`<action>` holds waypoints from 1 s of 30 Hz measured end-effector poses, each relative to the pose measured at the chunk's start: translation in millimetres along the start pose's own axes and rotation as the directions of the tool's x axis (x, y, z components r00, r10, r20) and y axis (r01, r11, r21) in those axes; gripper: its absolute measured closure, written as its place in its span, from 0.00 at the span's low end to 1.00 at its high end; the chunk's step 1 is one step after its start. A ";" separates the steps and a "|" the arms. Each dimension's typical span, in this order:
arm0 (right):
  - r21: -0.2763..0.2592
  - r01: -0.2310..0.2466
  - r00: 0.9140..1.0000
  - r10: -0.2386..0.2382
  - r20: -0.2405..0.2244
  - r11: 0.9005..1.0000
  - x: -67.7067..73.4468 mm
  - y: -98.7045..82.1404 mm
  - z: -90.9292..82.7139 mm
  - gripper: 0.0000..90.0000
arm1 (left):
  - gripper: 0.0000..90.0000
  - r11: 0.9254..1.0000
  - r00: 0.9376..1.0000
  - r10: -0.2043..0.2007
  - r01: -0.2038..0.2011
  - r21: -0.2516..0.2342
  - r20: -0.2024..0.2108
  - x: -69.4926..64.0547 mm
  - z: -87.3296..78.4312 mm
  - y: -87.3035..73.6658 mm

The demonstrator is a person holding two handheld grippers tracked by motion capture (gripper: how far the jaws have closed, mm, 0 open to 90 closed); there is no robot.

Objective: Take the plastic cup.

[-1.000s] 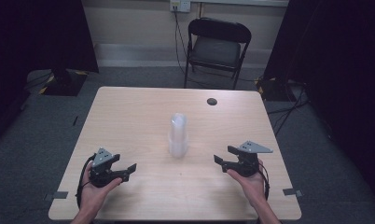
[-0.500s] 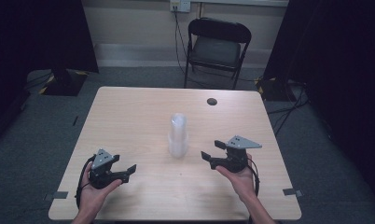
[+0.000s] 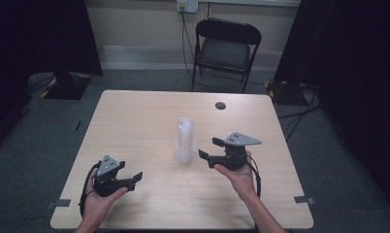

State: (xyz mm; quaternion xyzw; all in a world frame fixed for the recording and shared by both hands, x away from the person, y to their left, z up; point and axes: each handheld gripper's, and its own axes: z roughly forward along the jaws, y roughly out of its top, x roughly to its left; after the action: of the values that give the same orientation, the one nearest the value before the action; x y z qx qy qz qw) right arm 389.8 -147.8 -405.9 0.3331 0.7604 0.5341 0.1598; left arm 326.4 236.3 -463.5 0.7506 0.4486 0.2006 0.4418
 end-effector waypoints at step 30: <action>-0.027 0.055 0.998 -0.056 -0.037 0.998 4.6 20.1 74.2 0.22 | 0.22 0.999 0.999 0.036 -0.035 -0.014 0.025 -5.7 3.1 1.1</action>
State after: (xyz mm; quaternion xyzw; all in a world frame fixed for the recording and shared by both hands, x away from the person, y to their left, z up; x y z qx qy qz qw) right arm 437.6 -88.1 -415.0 0.2995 0.7654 0.5454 0.1643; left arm 326.1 229.8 -463.6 0.7578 0.4283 0.2021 0.4489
